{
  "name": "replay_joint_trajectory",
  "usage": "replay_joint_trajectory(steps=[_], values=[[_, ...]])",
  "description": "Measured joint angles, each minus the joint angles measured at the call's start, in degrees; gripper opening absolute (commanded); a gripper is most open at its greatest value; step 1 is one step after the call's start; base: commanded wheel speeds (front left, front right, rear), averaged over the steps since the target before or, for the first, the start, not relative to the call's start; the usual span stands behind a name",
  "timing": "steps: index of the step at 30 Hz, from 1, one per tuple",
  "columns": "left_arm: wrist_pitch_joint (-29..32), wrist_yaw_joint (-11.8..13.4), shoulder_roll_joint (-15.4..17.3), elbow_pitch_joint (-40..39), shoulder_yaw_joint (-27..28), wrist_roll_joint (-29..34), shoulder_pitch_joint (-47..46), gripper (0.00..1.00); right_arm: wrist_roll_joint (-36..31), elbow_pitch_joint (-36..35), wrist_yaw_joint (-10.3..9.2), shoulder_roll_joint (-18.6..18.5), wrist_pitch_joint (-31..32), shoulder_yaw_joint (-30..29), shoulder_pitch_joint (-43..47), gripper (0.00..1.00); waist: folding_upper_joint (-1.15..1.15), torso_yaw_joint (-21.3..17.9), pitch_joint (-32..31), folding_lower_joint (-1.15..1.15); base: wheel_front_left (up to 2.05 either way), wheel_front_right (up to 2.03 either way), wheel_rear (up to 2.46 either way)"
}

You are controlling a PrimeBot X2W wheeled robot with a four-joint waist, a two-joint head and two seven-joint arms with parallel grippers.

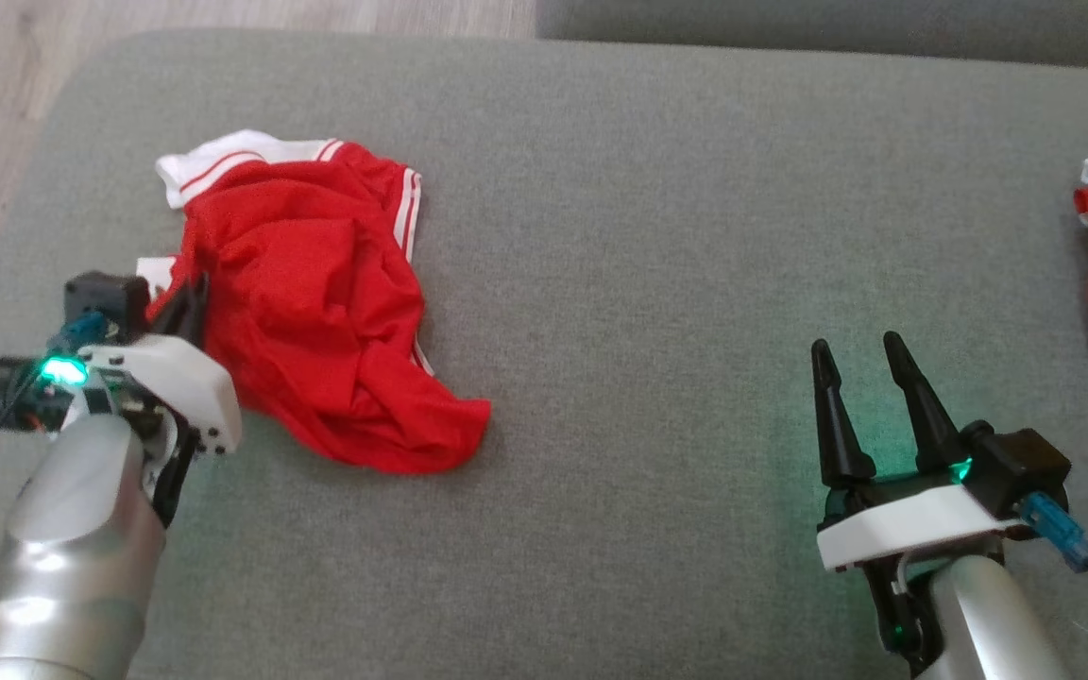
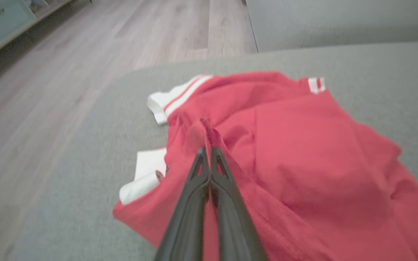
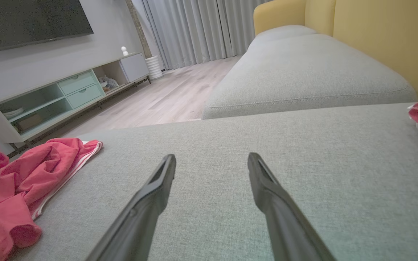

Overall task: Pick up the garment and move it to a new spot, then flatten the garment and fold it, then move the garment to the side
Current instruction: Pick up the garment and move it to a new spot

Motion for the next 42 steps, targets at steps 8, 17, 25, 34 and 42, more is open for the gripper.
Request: replay_joint_trajectory(steps=[8,17,25,34,42], values=[[-10.14,0.0,1.68,-7.72,-1.83,-0.92,-0.53,0.0,0.56,0.48,0.0,0.0,0.0,0.03,0.56,1.0,0.0,0.19,-4.2,-0.01,0.0,0.0,0.0],[-13.27,1.7,3.65,-29.34,-1.67,-0.91,0.21,0.0,1.74,0.68,0.0,0.02,0.0,0.8,2.92,1.0,0.0,-0.92,-8.68,-0.01,0.0,0.0,0.0],[-13.67,3.54,4.02,-45.89,-2.05,0.38,0.08,0.0,2.63,-0.03,0.0,0.02,0.0,0.67,2.72,1.0,0.0,-6.12,-8.57,-0.01,0.0,0.0,0.0],[-13.11,1.74,5.44,-50.6,-6.53,4.13,-9.97,0.0,4.17,-2.23,-0.01,0.01,-0.01,-0.74,-0.4,1.0,0.0,-14.23,-5.31,0.01,0.0,0.0,0.0],[-10.69,0.49,5.13,-42.73,-11.94,4.13,-19.35,0.0,7.06,-3.69,0.0,0.01,-0.01,1.37,-1.69,1.0,0.0,-20.92,-1.18,0.01,0.0,0.0,0.0]])
